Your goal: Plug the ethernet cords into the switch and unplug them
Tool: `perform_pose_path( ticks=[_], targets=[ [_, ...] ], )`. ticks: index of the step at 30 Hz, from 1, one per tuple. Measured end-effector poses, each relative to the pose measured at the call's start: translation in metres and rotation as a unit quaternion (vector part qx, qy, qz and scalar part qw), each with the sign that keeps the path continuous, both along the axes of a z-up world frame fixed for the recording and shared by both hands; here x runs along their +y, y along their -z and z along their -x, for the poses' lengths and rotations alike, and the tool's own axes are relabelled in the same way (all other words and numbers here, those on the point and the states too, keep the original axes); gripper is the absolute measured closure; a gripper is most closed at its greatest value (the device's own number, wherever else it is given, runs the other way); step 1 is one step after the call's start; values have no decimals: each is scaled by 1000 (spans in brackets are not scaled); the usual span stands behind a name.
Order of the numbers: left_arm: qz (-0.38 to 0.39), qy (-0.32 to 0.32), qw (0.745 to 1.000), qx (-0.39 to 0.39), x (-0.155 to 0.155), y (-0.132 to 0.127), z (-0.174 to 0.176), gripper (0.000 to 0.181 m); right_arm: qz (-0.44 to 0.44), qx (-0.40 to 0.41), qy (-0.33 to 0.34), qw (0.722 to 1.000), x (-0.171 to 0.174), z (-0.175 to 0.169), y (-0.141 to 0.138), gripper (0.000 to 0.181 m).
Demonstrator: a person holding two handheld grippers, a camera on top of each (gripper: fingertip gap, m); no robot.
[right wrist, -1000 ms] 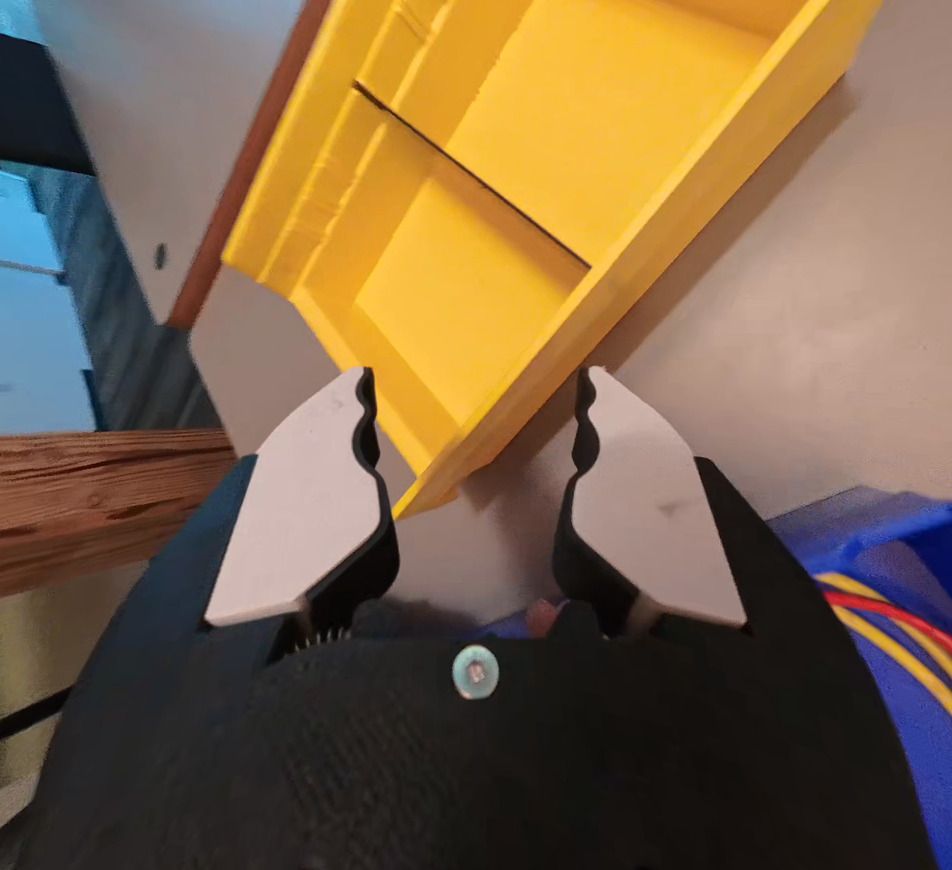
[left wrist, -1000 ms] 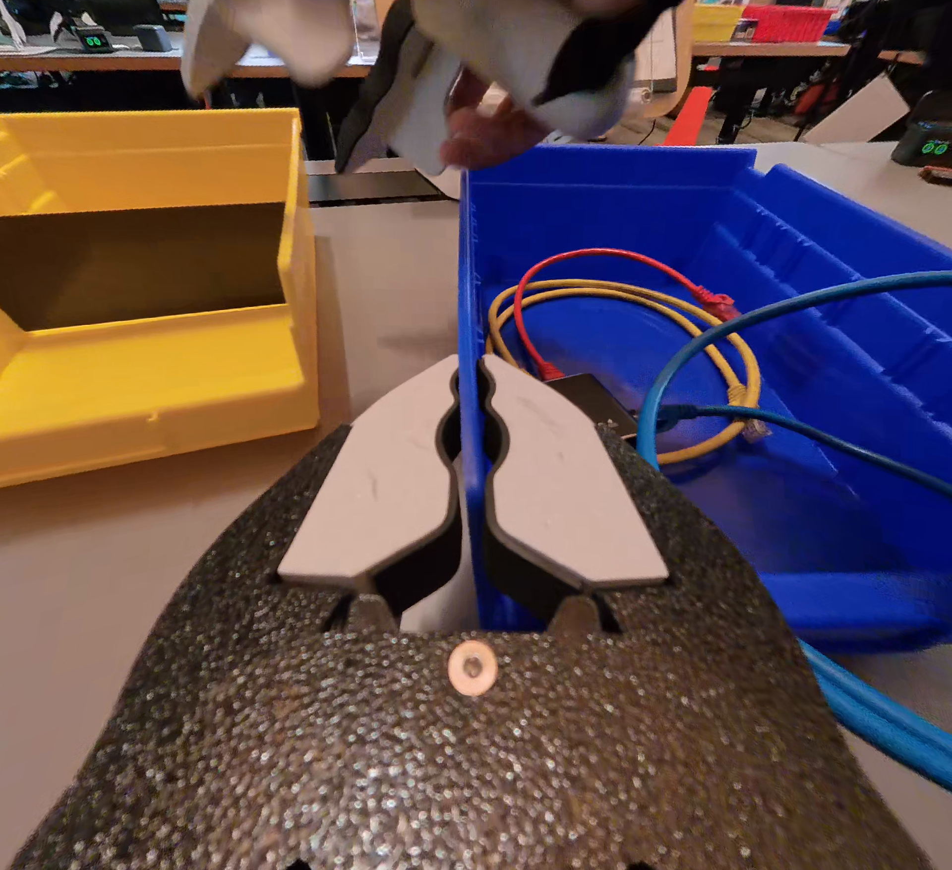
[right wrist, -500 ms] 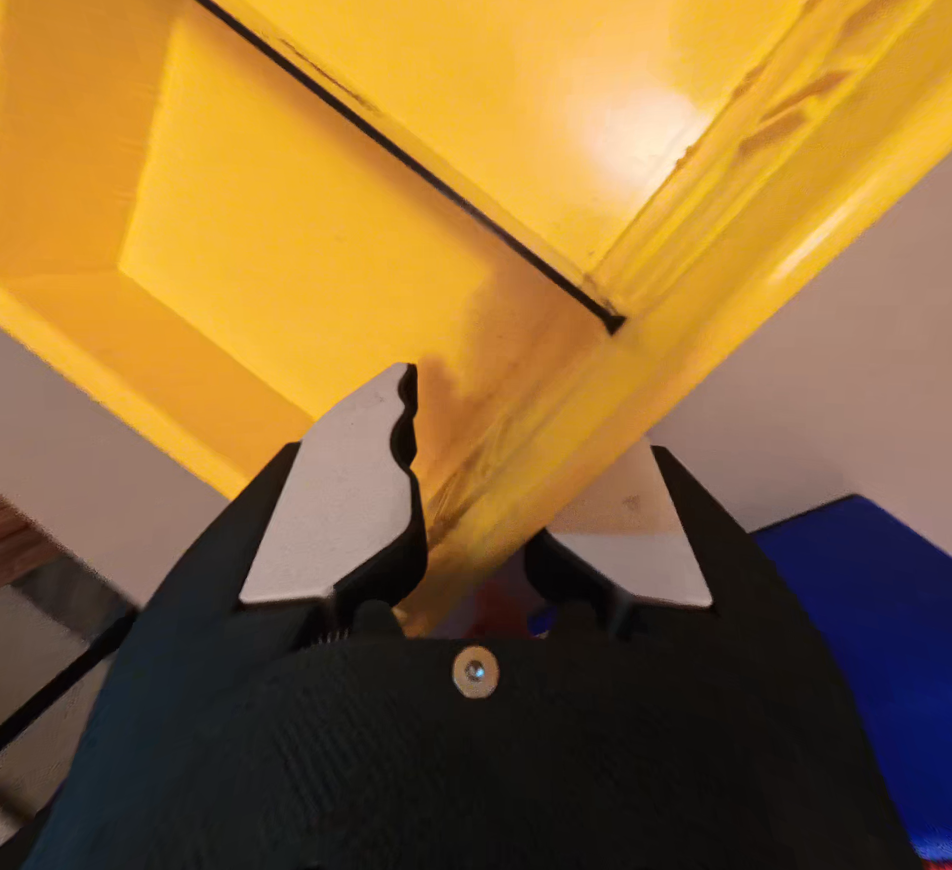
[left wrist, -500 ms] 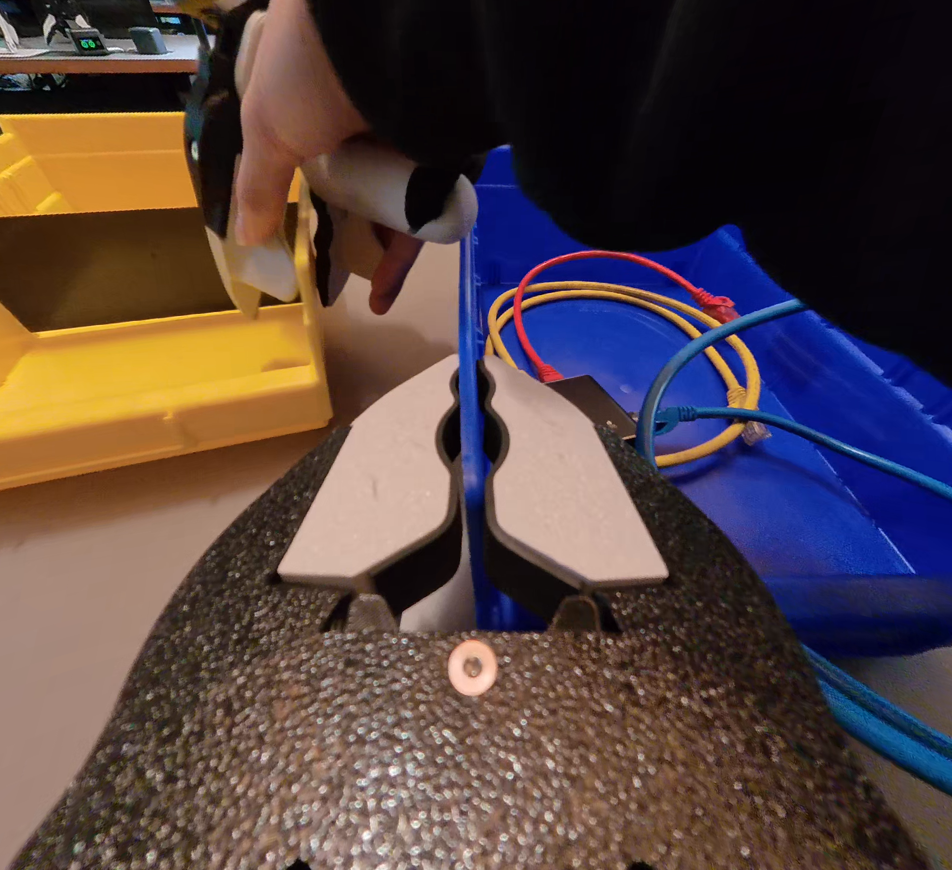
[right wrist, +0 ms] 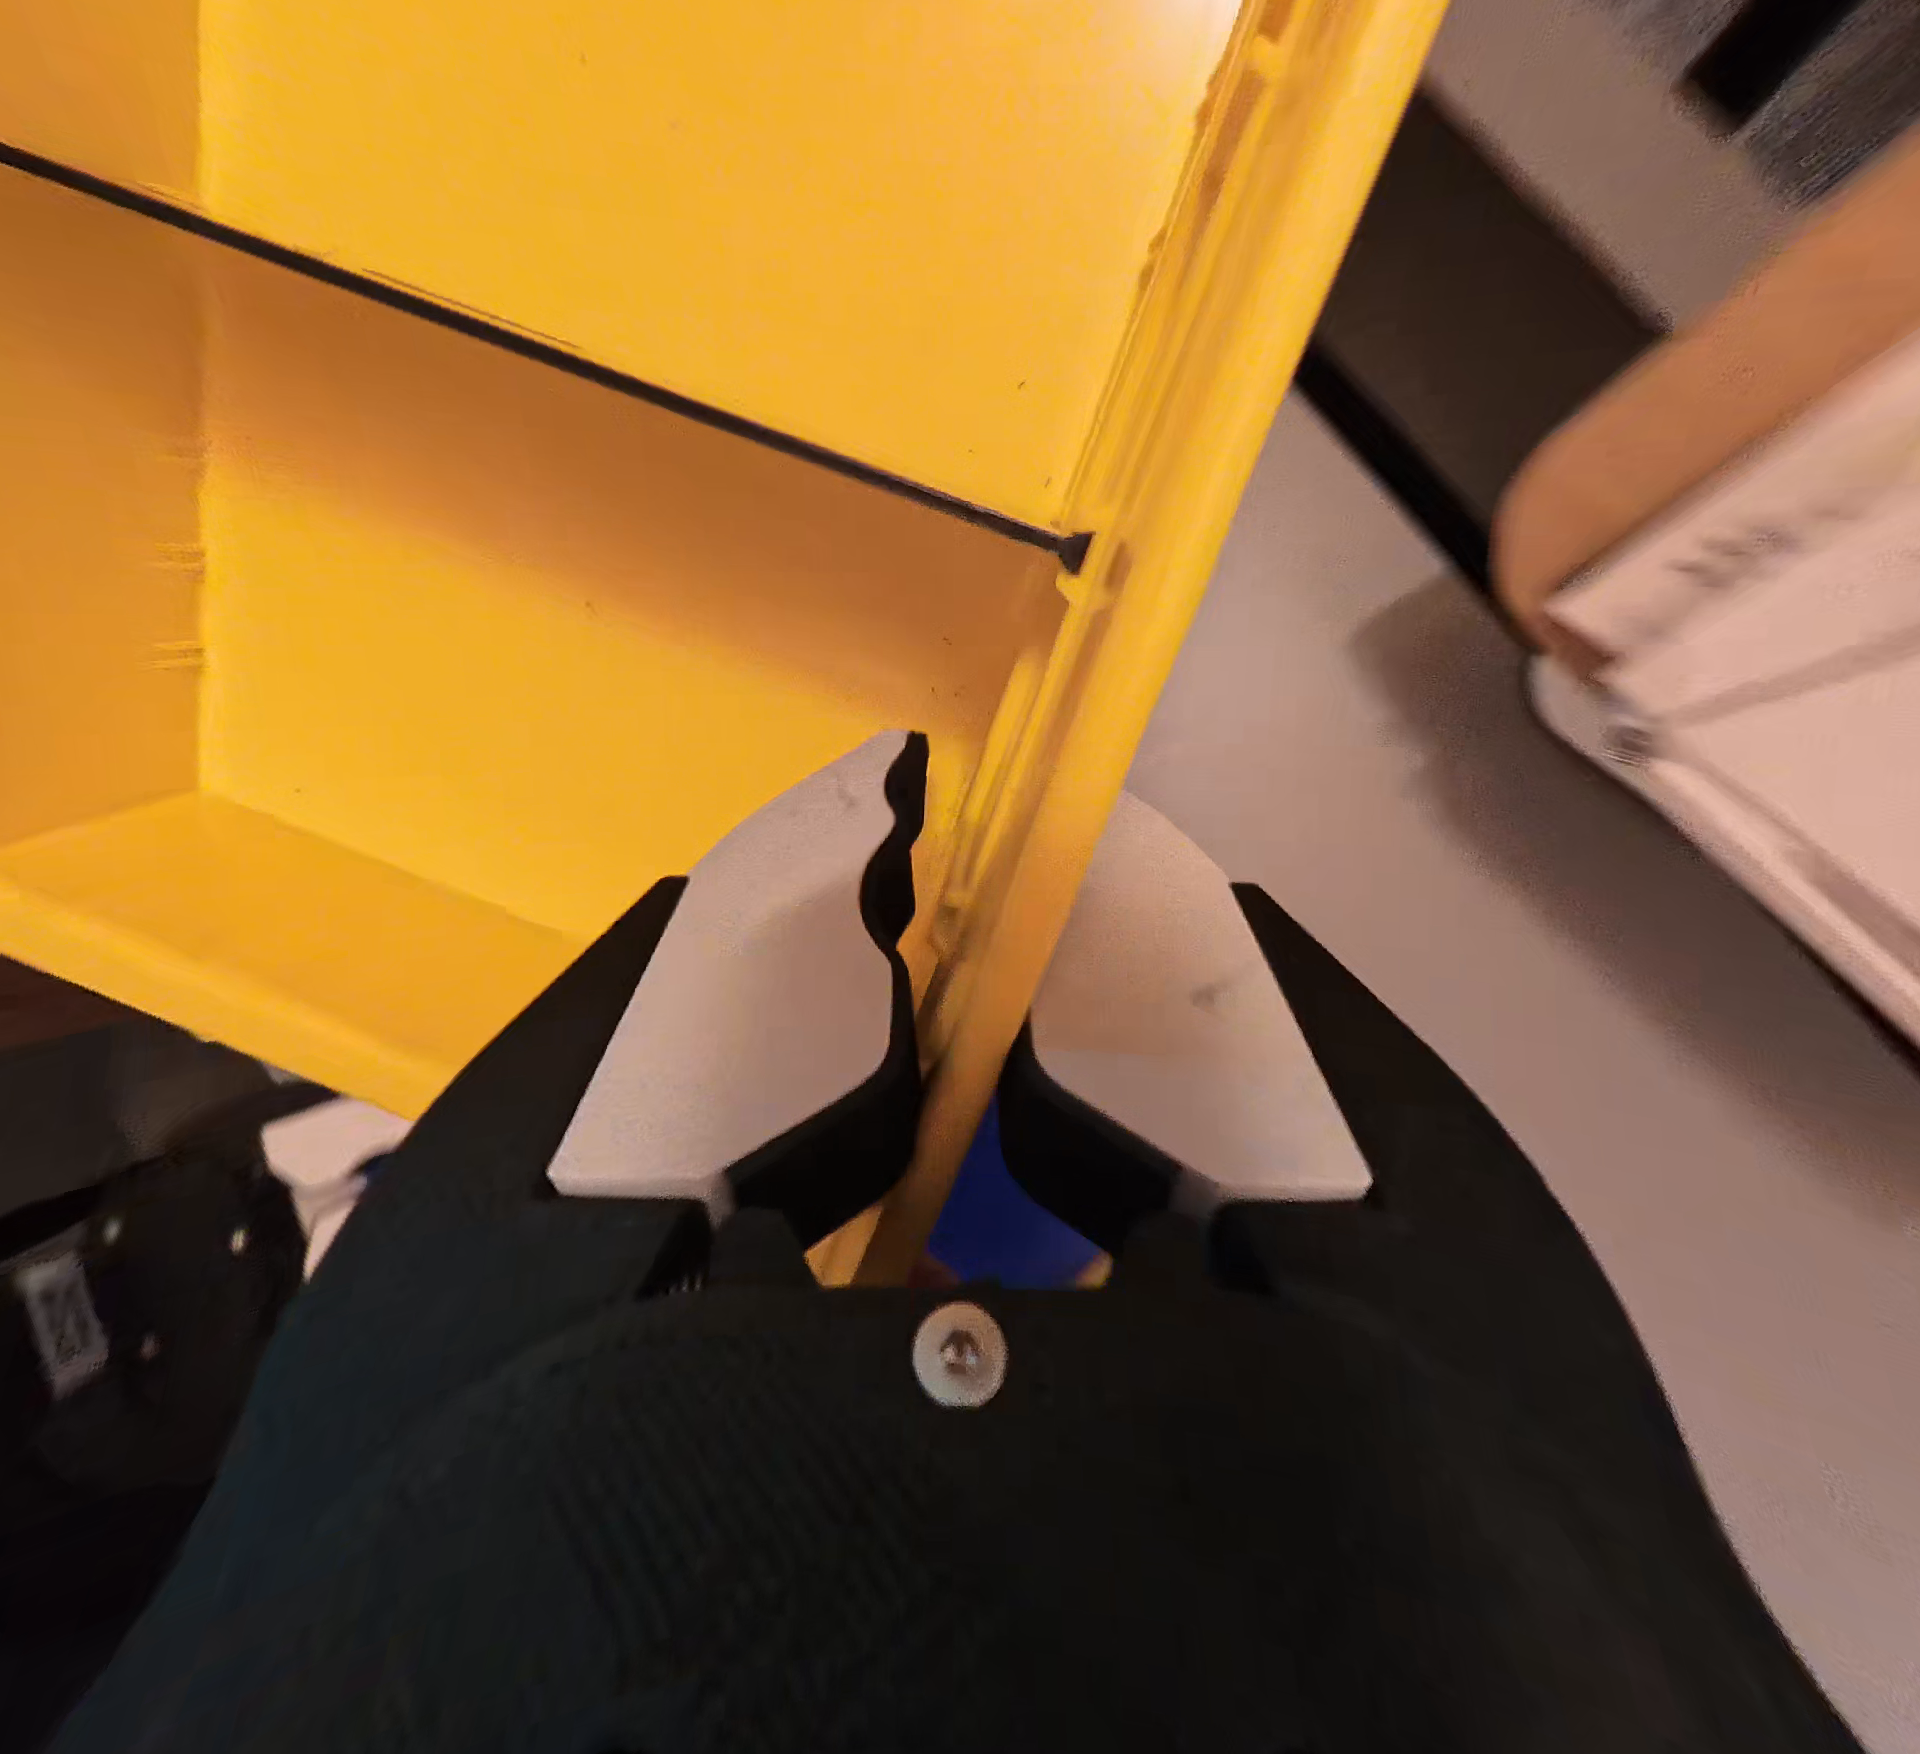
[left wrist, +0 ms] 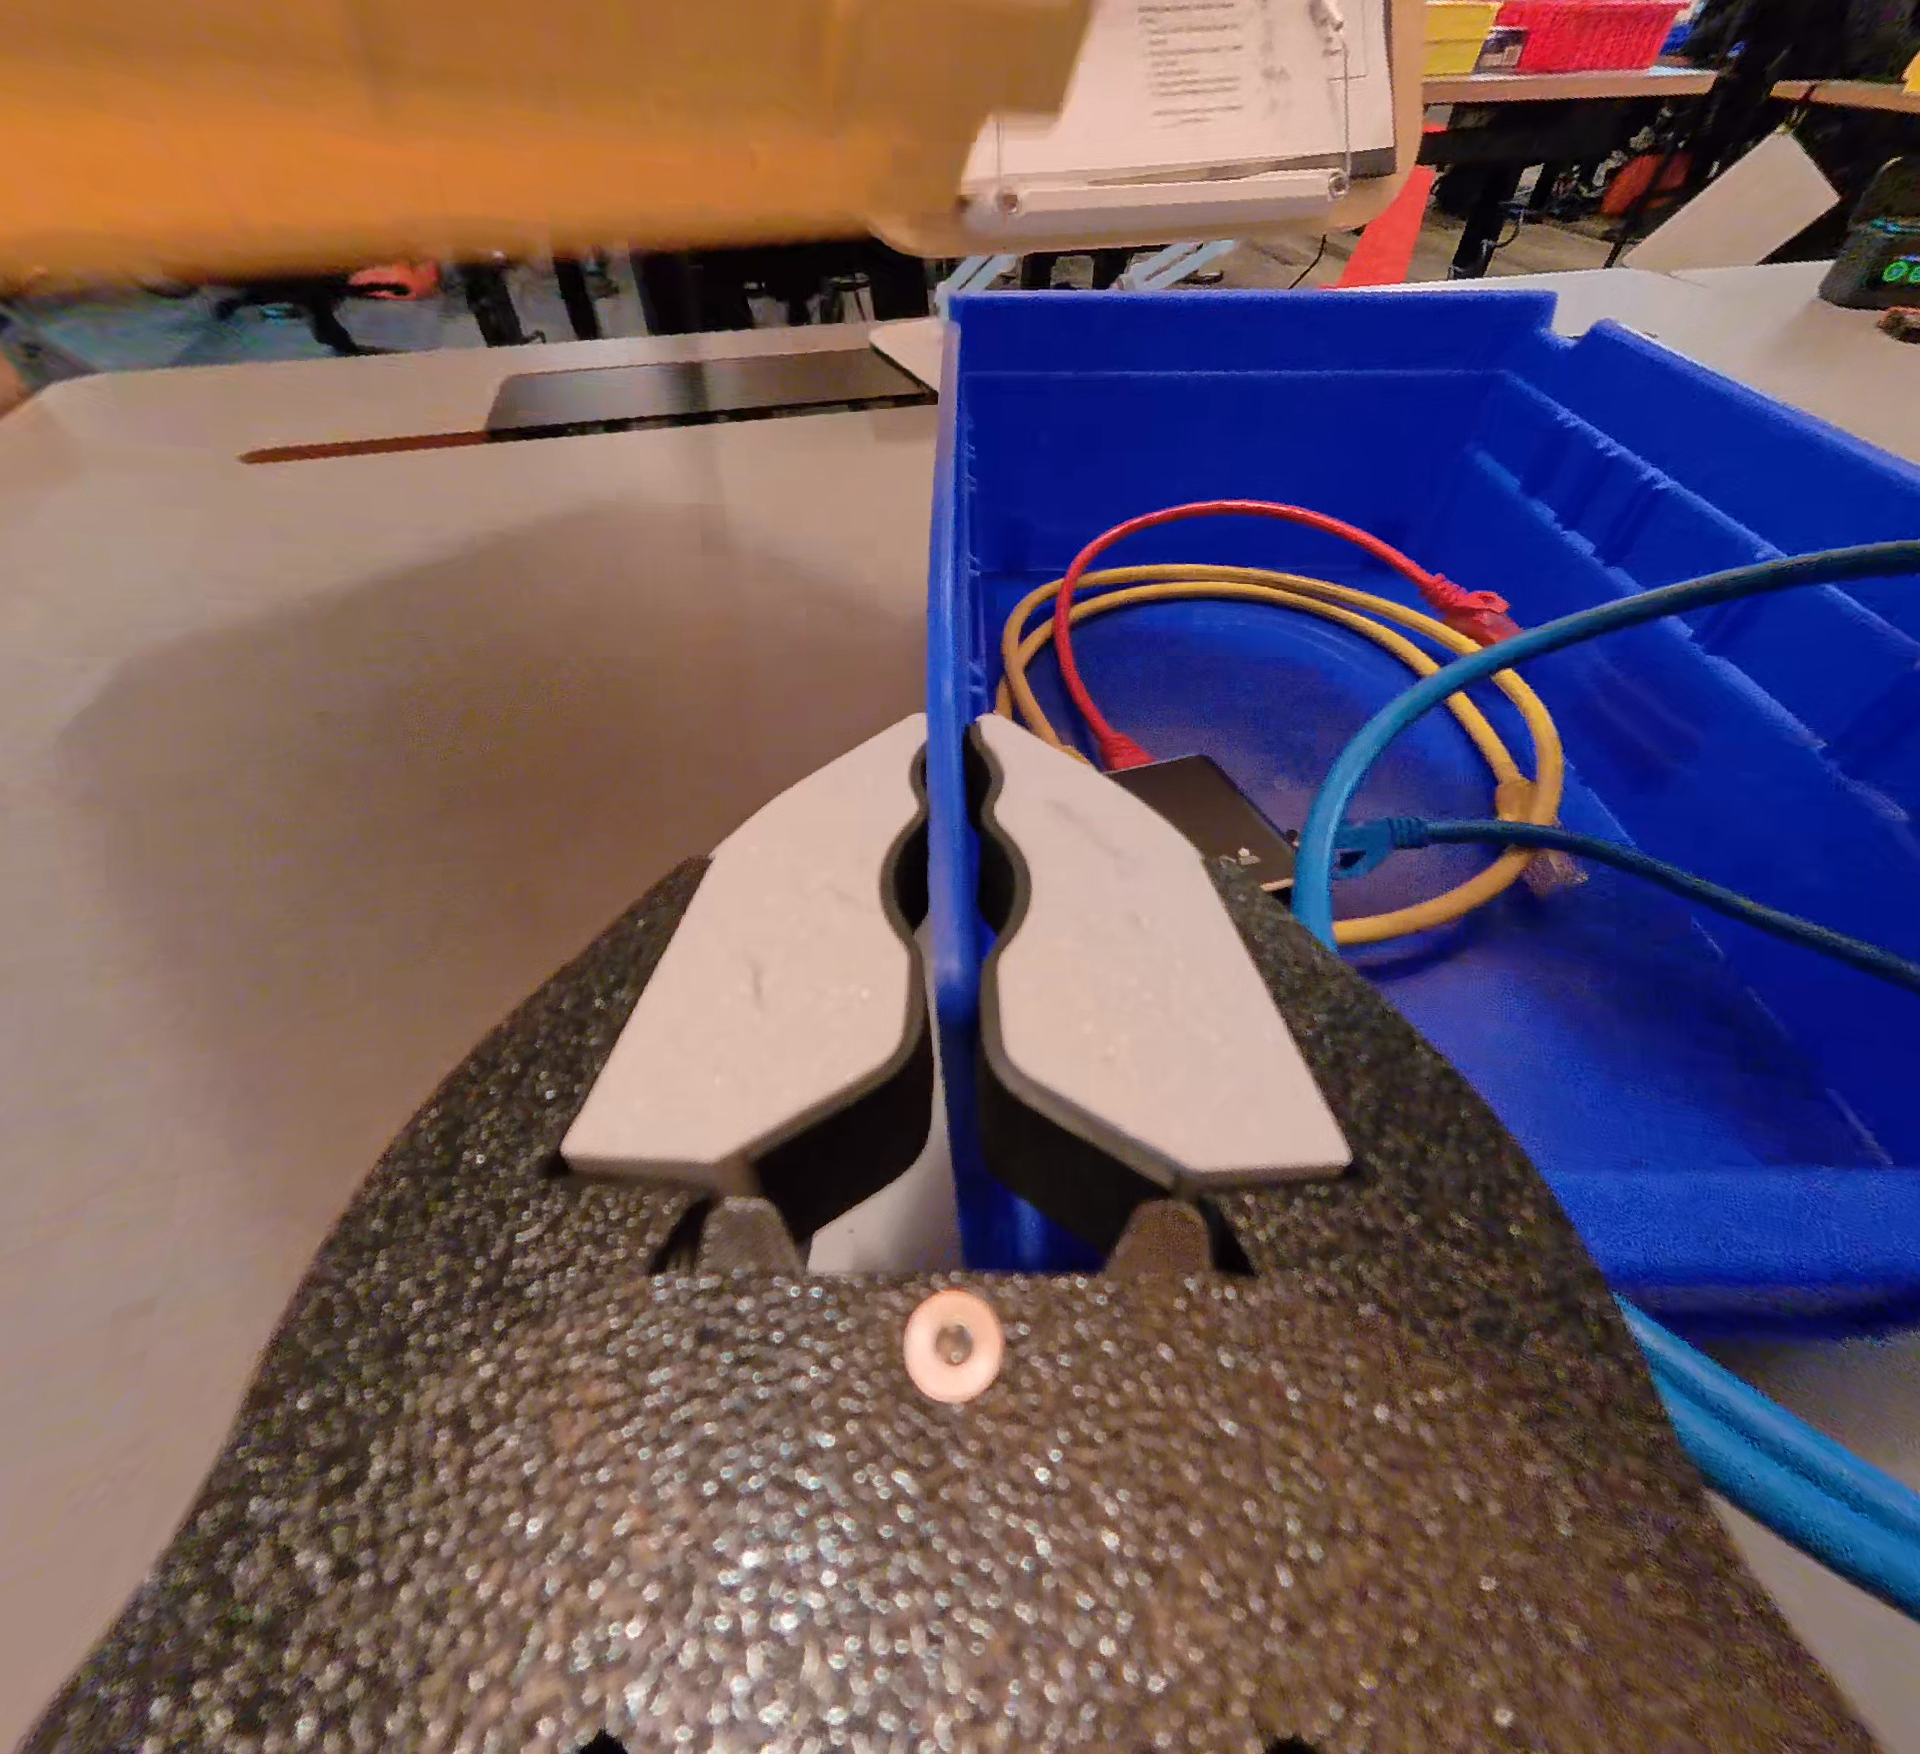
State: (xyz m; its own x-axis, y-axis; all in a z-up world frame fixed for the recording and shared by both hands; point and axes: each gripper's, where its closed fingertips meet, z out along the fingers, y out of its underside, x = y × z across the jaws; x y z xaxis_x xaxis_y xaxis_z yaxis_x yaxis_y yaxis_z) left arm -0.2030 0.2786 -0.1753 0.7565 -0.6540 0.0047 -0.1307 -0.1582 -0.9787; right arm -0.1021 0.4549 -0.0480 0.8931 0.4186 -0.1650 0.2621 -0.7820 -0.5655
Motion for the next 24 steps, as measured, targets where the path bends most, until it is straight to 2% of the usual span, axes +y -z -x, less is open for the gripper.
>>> perform_pose_path(
  ticks=[2, 4, 7, 10, 15, 18, 20, 24],
  targets=[
    [-5, -7, 1000, 6, 5, 0, 9, 179, -42, 11, 13, 999, -16, -49, -40, 170],
    [-11, -21, 1000, 14, 13, 0, 22, 177, -77, 1, 34, 996, -41, -107, -64, 170],
    [-8, -47, 999, 11, 31, 0, 50, 177, -91, -31, 78, 992, -92, -201, -63, 170],
    [4, -84, 996, -5, 57, 0, 84, 179, -56, -57, 132, 988, -152, -292, -23, 170],
    [11, -125, 992, -6, 120, 0, 136, 179, 44, -61, 233, 970, -242, -408, 76, 170],
    [17, -112, 994, 3, 164, 1, 154, 180, 86, -41, 283, 954, -279, -449, 127, 170],
    [22, -106, 994, 6, 190, 1, 164, 179, 103, -27, 306, 946, -295, -467, 152, 170],
    [25, -111, 993, 15, 226, 2, 175, 179, 128, -19, 317, 940, -310, -489, 178, 169]
  ],
)
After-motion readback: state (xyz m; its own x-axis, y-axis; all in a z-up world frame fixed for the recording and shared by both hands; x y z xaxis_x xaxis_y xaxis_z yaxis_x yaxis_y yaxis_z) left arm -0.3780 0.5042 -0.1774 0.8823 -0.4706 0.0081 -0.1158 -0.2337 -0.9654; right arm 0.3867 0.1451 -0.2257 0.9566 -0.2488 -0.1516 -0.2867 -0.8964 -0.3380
